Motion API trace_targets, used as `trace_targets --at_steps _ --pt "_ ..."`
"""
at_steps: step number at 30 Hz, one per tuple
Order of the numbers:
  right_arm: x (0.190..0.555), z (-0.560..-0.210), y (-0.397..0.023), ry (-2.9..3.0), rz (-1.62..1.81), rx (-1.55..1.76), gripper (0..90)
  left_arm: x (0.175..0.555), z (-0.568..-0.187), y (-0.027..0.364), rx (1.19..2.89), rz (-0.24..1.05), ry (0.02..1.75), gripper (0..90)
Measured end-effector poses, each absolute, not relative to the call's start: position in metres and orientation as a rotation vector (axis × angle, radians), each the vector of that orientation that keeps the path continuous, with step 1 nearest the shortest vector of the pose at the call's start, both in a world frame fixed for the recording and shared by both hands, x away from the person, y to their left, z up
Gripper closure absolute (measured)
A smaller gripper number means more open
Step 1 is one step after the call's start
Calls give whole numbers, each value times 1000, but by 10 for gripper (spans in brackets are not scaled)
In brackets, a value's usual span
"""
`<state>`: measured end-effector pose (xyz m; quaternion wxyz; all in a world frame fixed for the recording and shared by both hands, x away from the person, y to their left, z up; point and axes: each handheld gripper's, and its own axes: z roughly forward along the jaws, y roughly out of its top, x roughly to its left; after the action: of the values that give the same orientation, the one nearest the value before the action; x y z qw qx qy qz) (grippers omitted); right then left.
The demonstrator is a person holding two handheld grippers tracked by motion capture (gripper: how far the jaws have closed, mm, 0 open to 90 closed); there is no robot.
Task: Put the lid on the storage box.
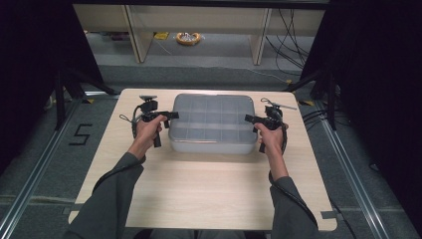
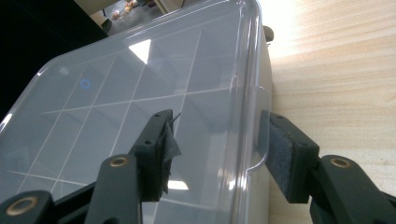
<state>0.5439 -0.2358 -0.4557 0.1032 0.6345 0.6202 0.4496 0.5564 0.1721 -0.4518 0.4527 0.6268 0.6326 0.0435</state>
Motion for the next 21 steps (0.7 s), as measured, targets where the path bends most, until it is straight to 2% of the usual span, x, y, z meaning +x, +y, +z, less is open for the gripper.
trace_targets --at_steps 6,9,18,20,21 --pt "543 -455 -233 1809 1326 1916 478 560 -449 170 1568 143 1563 573" --pt "542 -456 -232 1788 1333 1930 481 560 -455 171 1553 104 1565 555" --pt "538 -459 -239 1838 1340 1847 484 557 -456 172 1549 112 1557 550" --pt "537 -459 -240 1840 1347 1849 486 555 -455 173 1526 114 1558 534" --pt "536 -458 -242 1849 1352 1849 485 554 -454 173 1523 117 1559 494"
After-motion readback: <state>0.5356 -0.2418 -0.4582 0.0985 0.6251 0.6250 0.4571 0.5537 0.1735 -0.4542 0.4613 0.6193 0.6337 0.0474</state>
